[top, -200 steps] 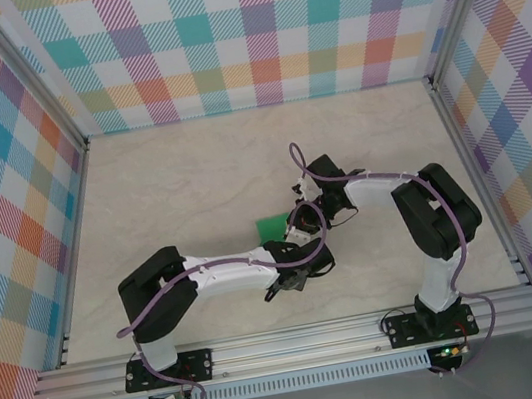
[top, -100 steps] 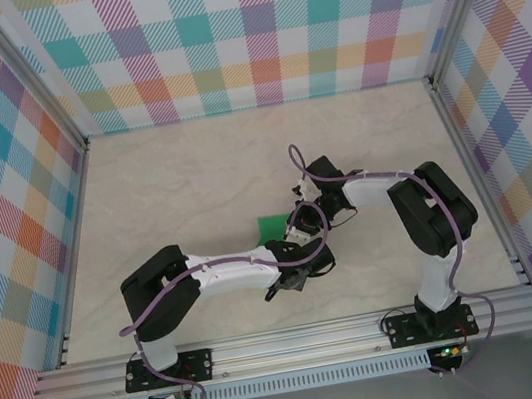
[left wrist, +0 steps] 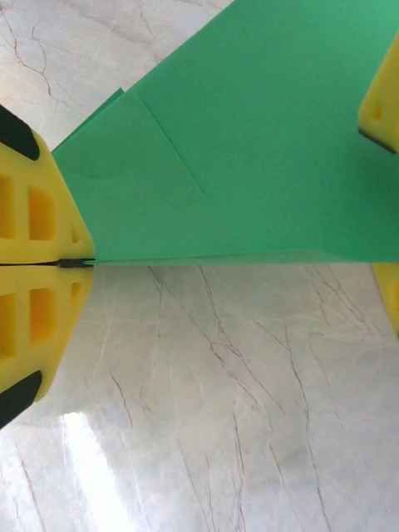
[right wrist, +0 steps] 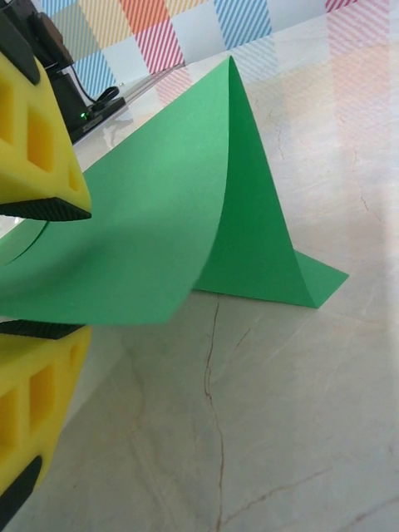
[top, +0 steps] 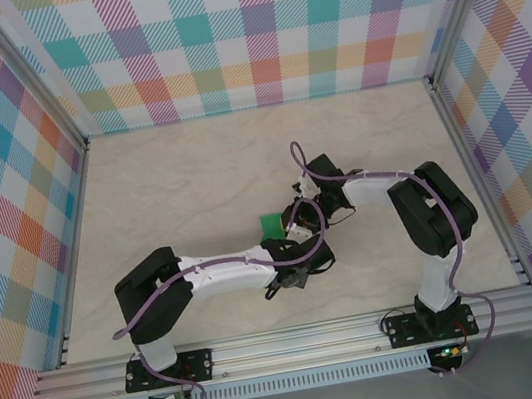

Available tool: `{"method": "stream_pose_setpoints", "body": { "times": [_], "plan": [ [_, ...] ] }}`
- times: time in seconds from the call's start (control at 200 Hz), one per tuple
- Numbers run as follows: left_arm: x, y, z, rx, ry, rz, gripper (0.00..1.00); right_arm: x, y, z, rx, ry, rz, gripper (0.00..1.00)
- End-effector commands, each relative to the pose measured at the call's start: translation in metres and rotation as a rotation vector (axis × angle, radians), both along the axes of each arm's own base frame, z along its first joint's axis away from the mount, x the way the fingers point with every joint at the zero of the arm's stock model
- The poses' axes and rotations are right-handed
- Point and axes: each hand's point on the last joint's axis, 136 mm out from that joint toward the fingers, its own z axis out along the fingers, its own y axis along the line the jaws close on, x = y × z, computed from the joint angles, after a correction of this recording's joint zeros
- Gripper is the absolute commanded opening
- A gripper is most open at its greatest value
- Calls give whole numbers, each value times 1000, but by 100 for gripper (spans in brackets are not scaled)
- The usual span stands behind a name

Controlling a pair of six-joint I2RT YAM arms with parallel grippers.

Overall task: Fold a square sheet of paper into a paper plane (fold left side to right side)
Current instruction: Fold the wing for the fifth time at the center of the table.

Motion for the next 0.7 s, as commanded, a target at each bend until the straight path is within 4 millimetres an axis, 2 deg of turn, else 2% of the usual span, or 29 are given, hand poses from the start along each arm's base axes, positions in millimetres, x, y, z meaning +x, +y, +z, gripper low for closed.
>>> {"method": "stream_pose_setpoints", "body": {
  "times": [0.0,0.06,0.2,0.255,0.38,0.465,0.7],
  "plan": [
    [5,-6,16,-52,-16,-4,5,7,7,14,33,-13,-18,38],
    [5,-7,15,-58,-14,-8,5,10,9,14,36,-9,-24,36],
    [5,-7,15,-65,-10,-7,7,10,11,11,36,21,-21,7],
    [4,-5,16,-63,-10,-13,11,8,8,9,21,28,-22,0],
    [0,1,13,-48,-15,-35,24,6,5,9,-1,25,-23,0],
    [-2,9,9,-27,-17,-29,28,6,3,9,-14,23,-20,0],
    [3,15,4,32,-35,-11,28,4,3,8,-20,32,-15,0]
  ]
}}
